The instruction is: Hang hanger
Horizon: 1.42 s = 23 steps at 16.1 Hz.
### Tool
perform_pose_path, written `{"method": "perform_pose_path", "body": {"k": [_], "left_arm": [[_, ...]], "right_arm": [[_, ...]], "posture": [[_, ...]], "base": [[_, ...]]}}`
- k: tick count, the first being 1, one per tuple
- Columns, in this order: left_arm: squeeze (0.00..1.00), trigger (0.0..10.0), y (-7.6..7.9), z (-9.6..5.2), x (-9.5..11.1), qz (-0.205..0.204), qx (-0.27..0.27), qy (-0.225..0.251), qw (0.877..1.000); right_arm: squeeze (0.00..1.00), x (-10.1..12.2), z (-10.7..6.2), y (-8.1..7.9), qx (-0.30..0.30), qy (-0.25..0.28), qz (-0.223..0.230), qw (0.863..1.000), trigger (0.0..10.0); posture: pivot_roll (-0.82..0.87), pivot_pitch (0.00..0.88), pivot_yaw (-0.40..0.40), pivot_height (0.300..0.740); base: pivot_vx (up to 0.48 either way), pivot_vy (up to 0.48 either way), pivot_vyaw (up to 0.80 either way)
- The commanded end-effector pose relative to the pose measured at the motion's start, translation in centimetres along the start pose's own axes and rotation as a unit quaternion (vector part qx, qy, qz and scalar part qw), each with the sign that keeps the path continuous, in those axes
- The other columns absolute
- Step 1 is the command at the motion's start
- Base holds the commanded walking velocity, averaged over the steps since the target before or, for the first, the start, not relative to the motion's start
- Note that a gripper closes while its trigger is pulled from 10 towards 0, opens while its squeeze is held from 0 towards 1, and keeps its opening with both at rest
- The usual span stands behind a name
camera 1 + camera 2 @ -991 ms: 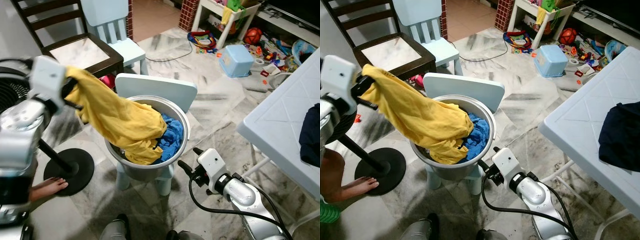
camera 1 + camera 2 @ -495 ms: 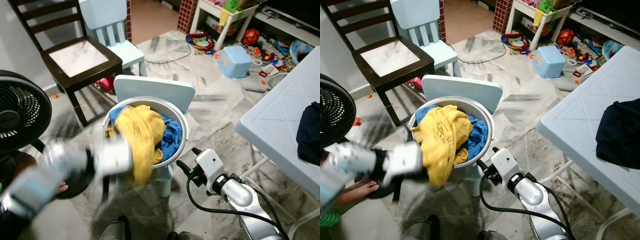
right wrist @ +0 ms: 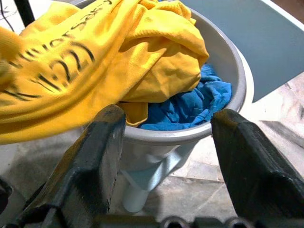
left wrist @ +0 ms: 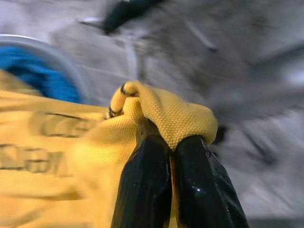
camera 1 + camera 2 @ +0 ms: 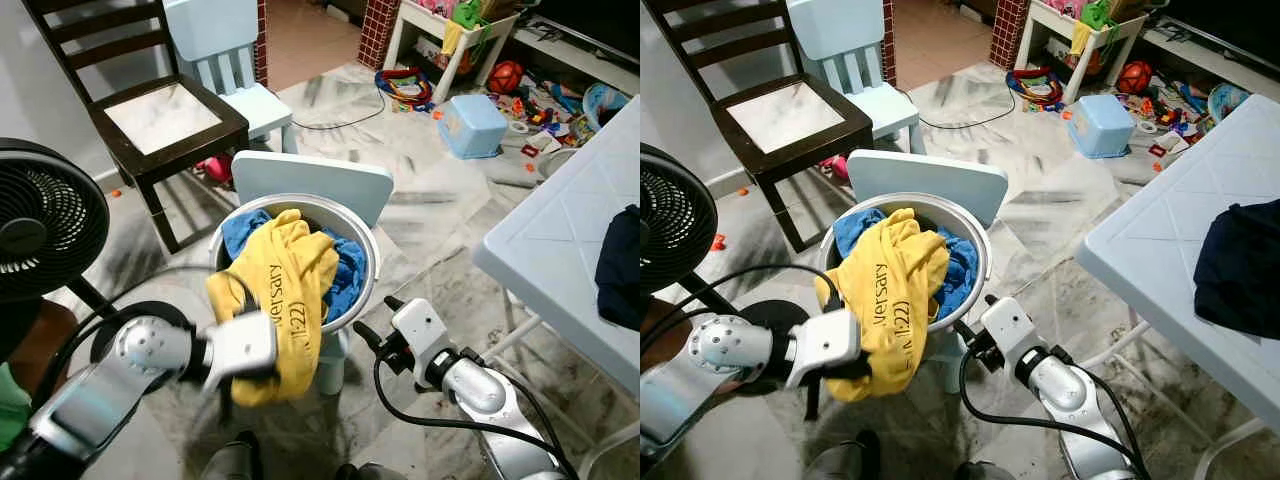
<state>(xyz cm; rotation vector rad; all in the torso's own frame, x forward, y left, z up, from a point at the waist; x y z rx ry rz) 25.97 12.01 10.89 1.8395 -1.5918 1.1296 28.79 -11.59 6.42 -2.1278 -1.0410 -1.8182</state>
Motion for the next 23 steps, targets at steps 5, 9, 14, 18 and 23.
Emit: {"method": "perform_pose_path", "body": {"k": [5,9,14,18,23], "left_arm": [[0.0,0.0,-11.9,-5.0,0.5,-0.17,0.402,0.113,0.892],[0.0,3.4,-14.0,-7.1,-2.6,-0.271,0.518,0.118,0.802],[0.0,0.2,-16.6,-14.2,-2.2,-0.234,0.706,0.144,0.652],[0.0,3.5,-18.9,-15.3,0.9,-0.058,0.687,0.074,0.72],[0.0,0.0,-9.0,1.8,0.3,-0.008,0.251,0.017,0.968]], "right_arm": [[0.0,-0.3,-0.2,0.2,-0.005,-0.004,-0.003,1.0,10.0],[0.0,-0.3,-0.3,0.0,-0.007,-0.004,-0.003,1.0,10.0],[0.0,-0.4,-0.5,0.1,-0.011,-0.006,-0.005,1.0,10.0],[0.0,-0.5,-0.4,0.0,-0.013,-0.006,-0.004,1.0,10.0],[0.0,-0.4,-0.5,0.2,-0.019,-0.006,-0.004,1.0,10.0]], "posture": [[0.03,0.162,-0.086,0.74],[0.02,0.167,-0.085,0.74],[0.02,0.165,-0.081,0.74],[0.02,0.158,-0.081,0.74],[0.01,0.151,-0.076,0.74]], "base": [[0.0,0.0,0.0],[0.0,0.0,0.0],[0.0,0.0,0.0],[0.0,0.0,0.0],[0.0,0.0,0.0]]}}
Point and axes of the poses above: a point about 5 cm out from each wrist's last joint towards the gripper, its own z axis pointing out of the wrist towards the gripper, its own x axis along the axis of the wrist's last joint, y = z × x, the point moved 3 cm from there along z, pointing out of the wrist towards the gripper, and after that the axes turned 3 degrees about -z, right-handed, at the moved point
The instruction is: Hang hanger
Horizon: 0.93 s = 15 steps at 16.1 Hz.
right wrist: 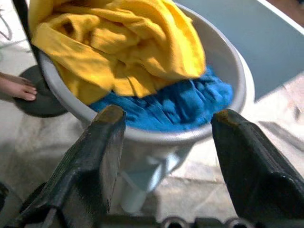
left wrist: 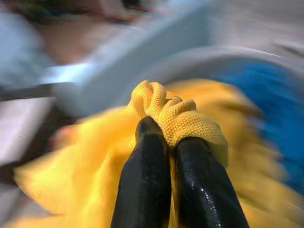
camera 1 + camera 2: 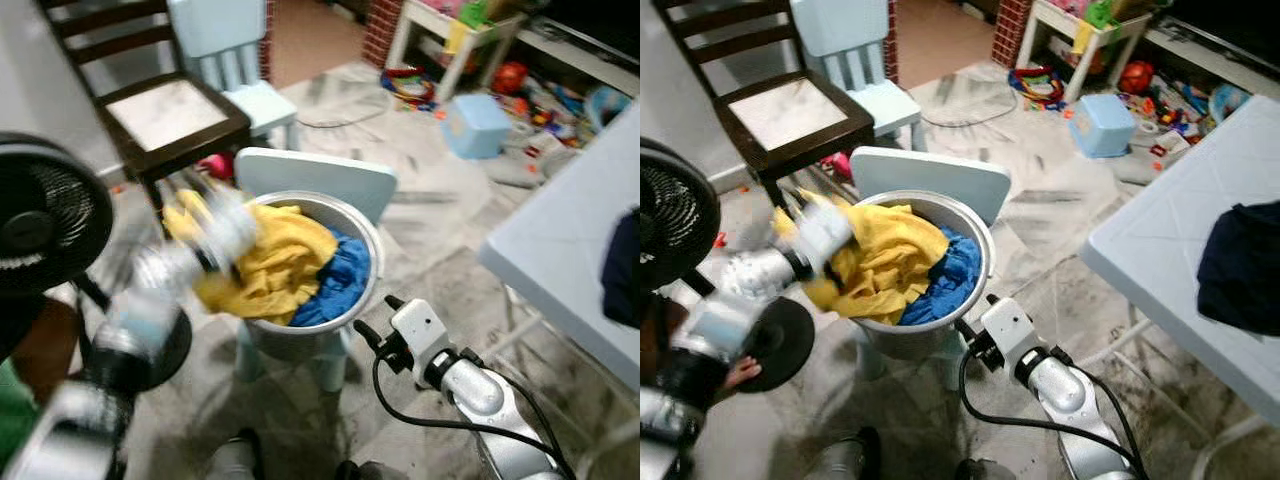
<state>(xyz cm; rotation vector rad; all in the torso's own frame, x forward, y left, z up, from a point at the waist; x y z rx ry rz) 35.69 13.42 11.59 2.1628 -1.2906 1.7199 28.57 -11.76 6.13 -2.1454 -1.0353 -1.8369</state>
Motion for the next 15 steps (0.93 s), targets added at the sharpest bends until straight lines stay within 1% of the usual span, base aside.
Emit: {"method": "perform_pose_path", "body": {"k": [1,2,3,4,5,6,7,8,9,10,11,12,13,15], "left_arm": [[0.0,0.0,2.7,-0.2,-0.4,0.016,-0.081,-0.014,0.996],[0.0,0.0,3.6,-0.5,-1.2,0.016,-0.107,-0.025,0.994],[0.0,0.0,4.1,-0.7,-1.7,0.014,-0.126,-0.033,0.991],[0.0,0.0,4.5,-1.0,-2.4,0.021,-0.137,-0.047,0.989],[0.0,0.0,4.5,-1.1,-2.8,0.025,-0.134,-0.055,0.989],[0.0,1.4,4.4,-1.1,-3.0,0.021,-0.126,-0.057,0.99],[0.0,2.5,4.1,-1.0,-2.9,0.008,-0.11,-0.056,0.992],[0.0,0.2,3.7,-1.0,-2.9,0.002,-0.09,-0.057,0.994],[0.0,0.0,3.4,-0.9,-2.9,0.0,-0.078,-0.057,0.995],[0.0,0.0,3.3,-0.9,-2.9,-0.013,-0.064,-0.057,0.996],[0.0,0.0,3.5,-0.9,-2.9,-0.01,-0.063,-0.057,0.996],[0.0,3.2,3.5,-0.7,-3.0,-0.006,-0.053,-0.058,0.997],[0.0,10.0,2.9,-0.5,-3.0,-0.021,-0.015,-0.057,0.998],[0.0,10.0,0.8,-0.4,-2.8,-0.07,0.061,-0.047,0.995]], "right_arm": [[0.0,-0.2,-0.4,0.3,-0.007,-0.004,-0.001,1.0,10.0],[0.0,-0.3,-0.5,0.3,-0.006,-0.005,-0.001,1.0,10.0],[0.0,-0.3,-0.5,0.3,-0.006,-0.006,-0.001,1.0,10.0],[0.0,-0.3,-0.4,0.2,-0.004,-0.006,-0.001,1.0,10.0],[0.0,-0.2,-0.2,0.1,-0.003,-0.005,-0.002,1.0,10.0],[0.0,-0.1,-0.1,0.1,-0.002,-0.003,-0.002,1.0,10.0],[0.0,0.0,0.0,0.0,-0.001,-0.003,-0.002,1.0,10.0],[0.0,-0.1,0.0,0.0,-0.001,-0.003,-0.002,1.0,10.0],[0.0,-0.1,-0.1,0.1,-0.001,-0.003,-0.003,1.0,10.0],[0.0,-0.1,-0.1,0.1,-0.001,-0.004,-0.004,1.0,10.0],[0.0,-0.1,-0.1,0.2,-0.002,-0.004,-0.004,1.0,10.0],[0.0,-0.2,-0.1,0.2,-0.002,-0.004,-0.005,1.0,10.0],[0.0,-0.1,-0.1,0.2,-0.003,-0.004,-0.005,1.0,10.0],[0.0,-0.1,-0.1,0.2,-0.003,-0.004,-0.005,1.0,10.0]], "posture": [[0.01,0.154,-0.078,0.74],[0.01,0.154,-0.078,0.74],[0.01,0.156,-0.082,0.74],[0.01,0.156,-0.083,0.74],[0.02,0.156,-0.084,0.74],[0.02,0.156,-0.084,0.74],[0.02,0.155,-0.087,0.74],[0.02,0.156,-0.087,0.74],[0.01,0.156,-0.088,0.74],[0.01,0.155,-0.087,0.74],[0.01,0.155,-0.087,0.74],[0.01,0.155,-0.087,0.74],[0.01,0.154,-0.088,0.74],[0.01,0.154,-0.089,0.74]], "base": [[0.0,0.0,0.0],[0.0,0.0,0.0],[0.0,0.0,0.0],[0.0,0.0,0.0],[0.0,0.0,0.0],[0.0,0.0,0.0],[0.0,0.0,0.0],[0.0,0.0,0.0],[0.0,0.0,0.0],[0.0,0.0,0.0],[0.0,0.0,0.0],[0.0,0.0,0.0],[0.0,0.0,0.0],[0.0,0.0,0.0]]}}
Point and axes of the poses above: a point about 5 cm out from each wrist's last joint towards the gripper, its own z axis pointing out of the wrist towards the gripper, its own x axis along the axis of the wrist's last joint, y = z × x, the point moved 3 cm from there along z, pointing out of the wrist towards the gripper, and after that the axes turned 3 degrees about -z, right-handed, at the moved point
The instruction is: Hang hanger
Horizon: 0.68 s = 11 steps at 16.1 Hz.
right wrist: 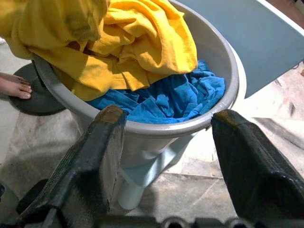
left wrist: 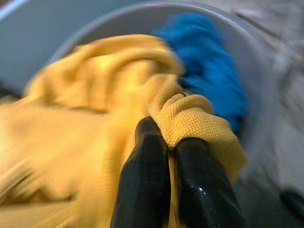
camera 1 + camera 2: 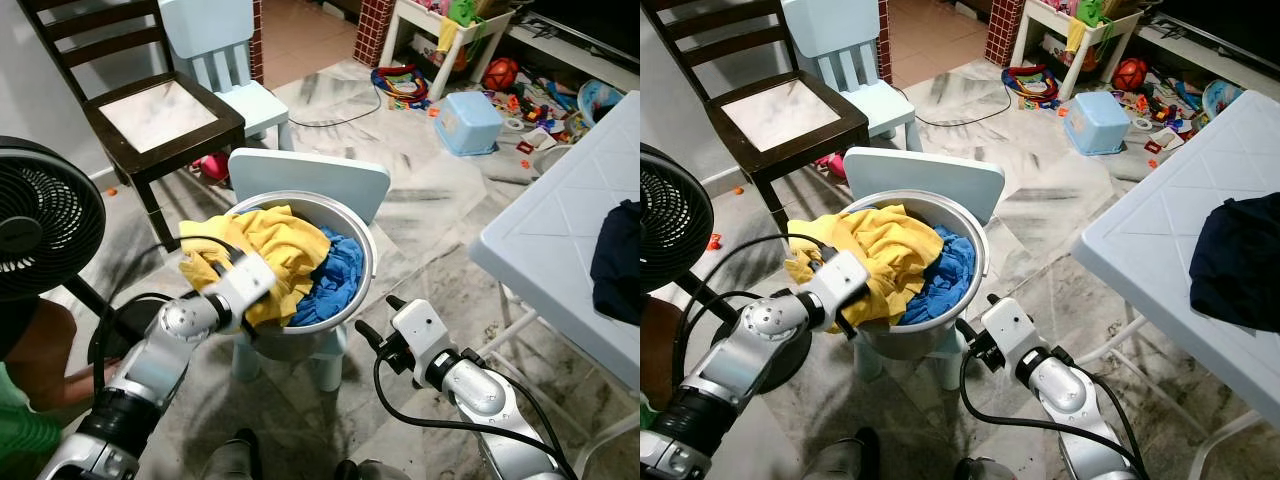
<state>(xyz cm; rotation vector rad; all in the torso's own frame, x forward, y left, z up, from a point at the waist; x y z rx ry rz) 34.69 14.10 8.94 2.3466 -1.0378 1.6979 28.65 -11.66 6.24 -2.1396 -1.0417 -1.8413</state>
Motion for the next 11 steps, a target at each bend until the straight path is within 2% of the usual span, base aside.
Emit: {"method": "perform_pose_path", "body": {"k": [1,2,3,5,6,7,8,10,11], "left_arm": [[0.22,10.0,-1.6,-0.2,0.0,-0.056,0.049,0.006,0.997],[0.22,10.0,-1.7,-0.2,0.0,-0.068,0.056,0.006,0.996],[1.0,10.0,-2.0,-0.3,-0.2,-0.097,0.071,0.008,0.993],[1.0,10.0,-2.0,-0.5,0.0,-0.126,0.083,0.016,0.988],[1.0,10.0,-1.9,-0.6,0.4,-0.189,0.094,0.03,0.977],[1.0,10.0,-2.3,-0.7,0.2,-0.251,0.123,0.03,0.96],[1.0,10.0,-2.8,-1.0,-0.1,-0.224,0.14,0.02,0.964],[1.0,10.0,-3.4,-1.7,-0.1,-0.203,0.162,0.024,0.965],[1.0,10.0,-3.9,-2.4,0.1,-0.199,0.198,0.03,0.959]], "right_arm": [[0.0,-0.3,-0.2,0.2,-0.002,-0.005,-0.003,1.0,10.0],[0.0,-0.3,-0.2,0.2,-0.002,-0.005,-0.003,1.0,10.0],[0.0,-0.2,-0.2,0.1,-0.002,-0.005,-0.003,1.0,10.0],[0.0,-0.3,-0.2,0.2,-0.003,-0.005,-0.002,1.0,10.0],[0.0,-0.2,-0.3,0.1,-0.003,-0.005,-0.002,1.0,10.0],[0.0,-0.3,-0.3,0.1,-0.003,-0.005,-0.002,1.0,10.0],[0.0,-0.3,-0.2,0.1,-0.003,-0.005,-0.002,1.0,10.0],[0.0,-0.2,-0.3,0.1,-0.003,-0.005,-0.002,1.0,10.0],[0.0,-0.2,-0.3,0.1,-0.003,-0.005,-0.003,1.0,10.0]], "posture": [[0.01,0.153,-0.09,0.74],[0.01,0.153,-0.089,0.74],[0.01,0.153,-0.089,0.74],[0.01,0.153,-0.088,0.74],[0.01,0.153,-0.088,0.74],[0.01,0.152,-0.087,0.74],[0.01,0.152,-0.086,0.74],[0.01,0.152,-0.086,0.74],[0.01,0.152,-0.086,0.74]], "base": [[0.0,0.0,0.0],[0.0,0.0,0.0],[0.0,0.0,0.0],[0.0,0.0,0.0],[0.0,0.0,0.0],[0.0,0.0,0.0],[0.0,0.0,0.0],[0.0,0.0,0.0],[0.0,0.0,0.0]]}}
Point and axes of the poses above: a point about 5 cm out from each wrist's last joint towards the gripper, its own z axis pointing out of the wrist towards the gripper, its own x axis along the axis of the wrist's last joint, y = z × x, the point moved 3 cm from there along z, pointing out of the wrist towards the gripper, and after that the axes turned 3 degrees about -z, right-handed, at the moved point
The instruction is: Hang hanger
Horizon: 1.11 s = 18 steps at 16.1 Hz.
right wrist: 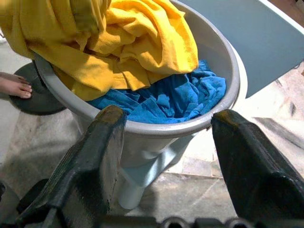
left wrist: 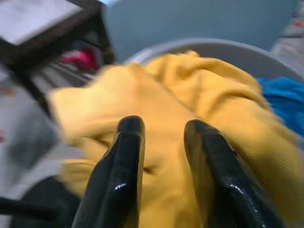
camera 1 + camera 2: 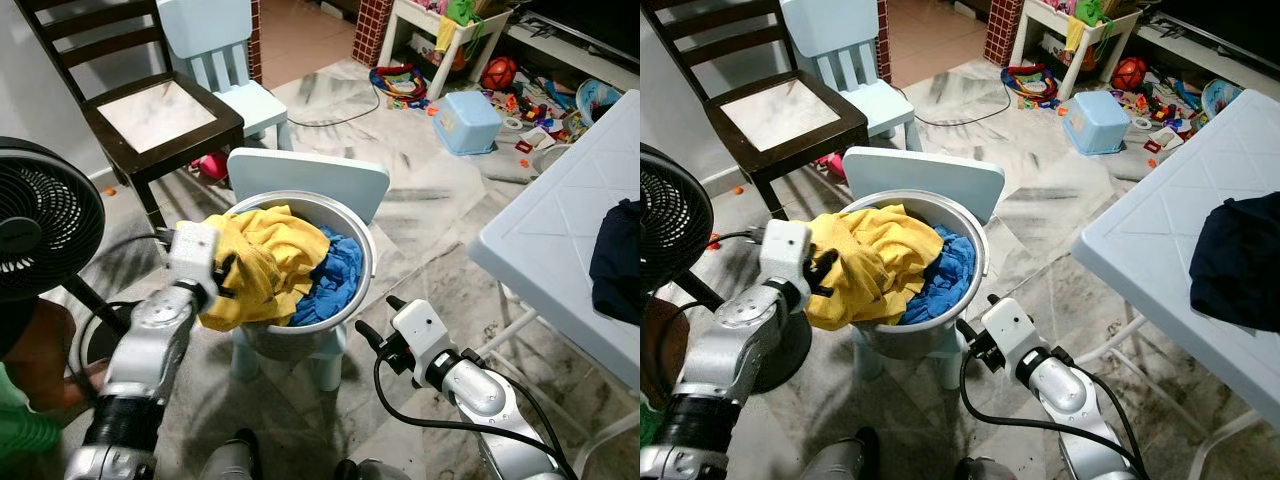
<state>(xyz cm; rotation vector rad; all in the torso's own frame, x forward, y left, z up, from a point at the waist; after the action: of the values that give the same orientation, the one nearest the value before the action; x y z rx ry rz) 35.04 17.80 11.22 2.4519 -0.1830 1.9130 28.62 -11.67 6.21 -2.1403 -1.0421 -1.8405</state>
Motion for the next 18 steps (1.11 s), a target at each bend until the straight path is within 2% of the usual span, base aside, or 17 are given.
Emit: {"method": "perform_pose_path", "body": {"k": [1,2,5,8,10,16,18], "left_arm": [[1.0,10.0,-0.2,-0.6,0.4,-0.023,0.025,0.01,0.999],[1.0,10.0,0.0,-1.2,0.8,-0.058,0.048,0.027,0.997],[1.0,10.0,-0.1,-2.0,-0.2,-0.113,0.082,0.02,0.99],[1.0,10.0,-1.2,-1.5,-1.6,-0.147,0.109,-0.003,0.983],[1.0,10.0,-1.7,-0.7,-3.0,-0.176,0.12,-0.034,0.976],[1.0,10.0,-1.3,0.8,-2.9,-0.199,0.109,-0.04,0.973],[1.0,10.0,-0.2,1.6,-2.5,-0.199,0.082,-0.043,0.976]], "right_arm": [[0.0,-0.2,-0.3,0.1,-0.003,-0.004,-0.003,1.0,10.0],[0.0,-0.2,-0.3,0.1,-0.003,-0.005,-0.003,1.0,10.0],[0.0,-0.2,-0.2,0.0,-0.001,-0.004,-0.002,1.0,10.0],[0.0,-0.2,-0.1,0.0,0.0,-0.004,-0.002,1.0,10.0],[0.0,-0.2,-0.2,0.1,-0.003,-0.004,-0.003,1.0,10.0],[0.0,-0.2,-0.4,0.1,-0.003,-0.005,-0.002,1.0,10.0],[0.0,-0.1,-0.5,0.1,-0.003,-0.004,-0.004,1.0,10.0]], "posture": [[0.01,0.153,-0.086,0.74],[0.02,0.153,-0.086,0.74],[0.02,0.154,-0.088,0.74],[0.02,0.155,-0.088,0.74],[0.01,0.155,-0.086,0.74],[-0.01,0.159,-0.087,0.74],[-0.02,0.164,-0.088,0.74]], "base": [[0.0,0.0,0.0],[0.0,0.0,0.0],[0.0,0.0,0.0],[0.0,0.0,0.0],[0.0,0.0,0.0],[0.0,0.0,0.0],[0.0,0.0,0.0]]}}
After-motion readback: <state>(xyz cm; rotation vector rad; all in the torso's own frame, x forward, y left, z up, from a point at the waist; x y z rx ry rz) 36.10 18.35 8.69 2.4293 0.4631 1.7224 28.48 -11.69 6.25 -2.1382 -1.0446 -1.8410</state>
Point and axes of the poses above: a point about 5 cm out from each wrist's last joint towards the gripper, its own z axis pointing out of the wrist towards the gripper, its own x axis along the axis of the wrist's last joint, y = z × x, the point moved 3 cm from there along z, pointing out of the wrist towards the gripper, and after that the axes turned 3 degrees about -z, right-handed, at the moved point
